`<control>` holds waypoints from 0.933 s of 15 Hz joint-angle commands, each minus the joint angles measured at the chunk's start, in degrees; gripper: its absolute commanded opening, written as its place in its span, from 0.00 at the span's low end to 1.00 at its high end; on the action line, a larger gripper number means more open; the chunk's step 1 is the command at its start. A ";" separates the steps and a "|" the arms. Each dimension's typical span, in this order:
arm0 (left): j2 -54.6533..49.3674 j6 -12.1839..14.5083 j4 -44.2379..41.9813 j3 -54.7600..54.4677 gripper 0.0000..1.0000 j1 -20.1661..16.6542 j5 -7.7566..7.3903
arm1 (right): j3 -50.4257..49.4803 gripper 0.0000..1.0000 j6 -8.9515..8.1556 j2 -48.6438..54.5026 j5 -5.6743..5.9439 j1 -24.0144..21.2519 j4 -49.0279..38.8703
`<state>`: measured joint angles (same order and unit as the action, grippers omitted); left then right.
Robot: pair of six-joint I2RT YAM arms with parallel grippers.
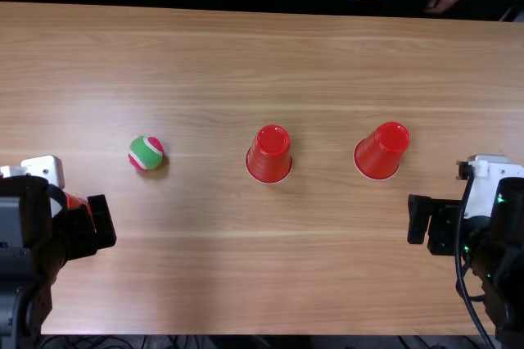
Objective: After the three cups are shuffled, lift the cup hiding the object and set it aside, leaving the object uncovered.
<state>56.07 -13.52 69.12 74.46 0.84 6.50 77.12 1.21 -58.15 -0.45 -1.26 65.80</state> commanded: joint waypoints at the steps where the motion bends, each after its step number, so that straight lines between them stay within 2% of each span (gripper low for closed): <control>1: -2.64 0.33 0.06 -0.80 1.00 0.48 -0.07 | -0.39 1.00 -0.16 0.76 -0.40 0.11 -0.03; 5: -8.61 0.23 -0.78 -5.64 1.00 0.48 -0.07 | -1.10 1.00 -0.26 4.19 -0.50 0.11 -0.45; 9: -17.31 0.12 -2.26 -14.25 1.00 0.48 -0.07 | -7.86 1.00 -0.26 11.83 -0.50 0.20 -1.19; 12: -24.43 0.23 -9.43 -21.90 1.00 0.39 0.04 | -15.07 1.00 -0.16 19.48 -0.50 0.11 -2.46; 14: -29.53 0.23 -14.17 -27.61 1.00 0.21 0.25 | -22.28 1.00 -0.05 25.72 -0.50 0.11 -7.84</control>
<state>27.70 -13.56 55.07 48.12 0.86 6.52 56.45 1.21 -33.67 -0.45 -1.28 57.80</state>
